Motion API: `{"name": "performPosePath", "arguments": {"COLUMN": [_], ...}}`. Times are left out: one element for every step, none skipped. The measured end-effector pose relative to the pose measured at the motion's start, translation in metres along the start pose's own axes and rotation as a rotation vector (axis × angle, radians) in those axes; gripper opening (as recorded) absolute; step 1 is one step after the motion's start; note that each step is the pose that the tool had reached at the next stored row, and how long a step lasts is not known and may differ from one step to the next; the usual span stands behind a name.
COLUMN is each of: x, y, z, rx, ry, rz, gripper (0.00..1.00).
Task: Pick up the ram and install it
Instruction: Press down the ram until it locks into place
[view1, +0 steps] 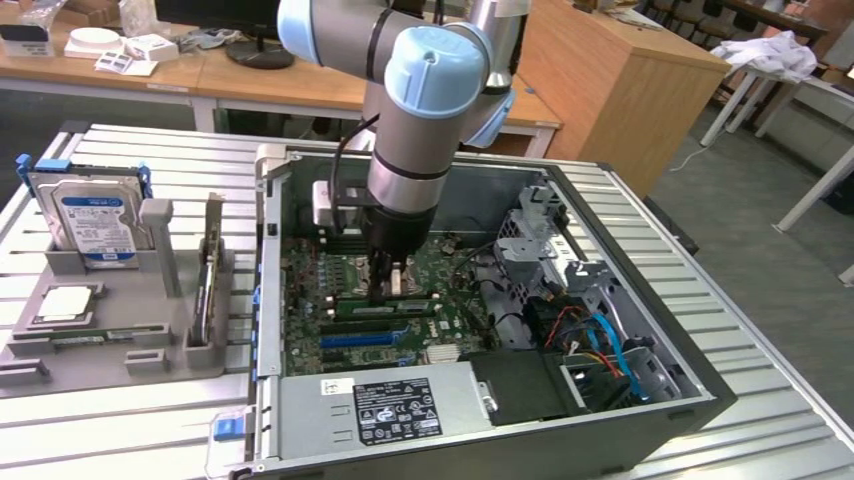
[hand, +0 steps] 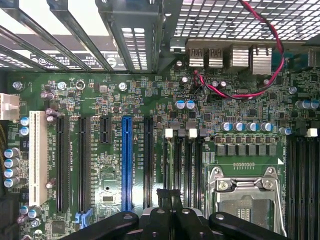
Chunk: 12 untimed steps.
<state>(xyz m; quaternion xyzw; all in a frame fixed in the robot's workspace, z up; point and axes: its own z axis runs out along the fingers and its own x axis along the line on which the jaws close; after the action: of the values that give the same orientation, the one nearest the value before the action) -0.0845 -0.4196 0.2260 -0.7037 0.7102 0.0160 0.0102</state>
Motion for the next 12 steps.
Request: {"name": "performPosePath", "arguments": {"x": [0.0, 0.0, 0.0, 0.0, 0.0, 0.0, 0.0, 0.0, 0.0, 0.0, 0.0, 0.0001], "y": [0.0, 0.0, 0.0, 0.0, 0.0, 0.0, 0.0, 0.0, 0.0, 0.0, 0.0, 0.0], "z": [0.0002, 0.0003, 0.0003, 0.0003, 0.0003, 0.0003, 0.0003, 0.0004, 0.0006, 0.0008, 0.0009, 0.001], "rx": [0.0001, 0.0002, 0.0002, 0.0002, 0.0002, 0.0002, 0.0002, 0.0001, 0.0001, 0.0001, 0.0001, 0.0], "ry": [0.0, 0.0, 0.0, 0.0, 0.0, -0.0001, 0.0, -0.0001, -0.0001, -0.0001, 0.0, 0.0001], "rz": [0.0, 0.0, 0.0, 0.0, 0.0, 0.0, 0.0, 0.0, 0.0, 0.0, 0.0, 0.0], "gripper": [0.11, 0.11, 0.11, 0.11, 0.11, 0.11, 0.11, 0.11, 0.11, 0.11, 0.11, 0.11]}}
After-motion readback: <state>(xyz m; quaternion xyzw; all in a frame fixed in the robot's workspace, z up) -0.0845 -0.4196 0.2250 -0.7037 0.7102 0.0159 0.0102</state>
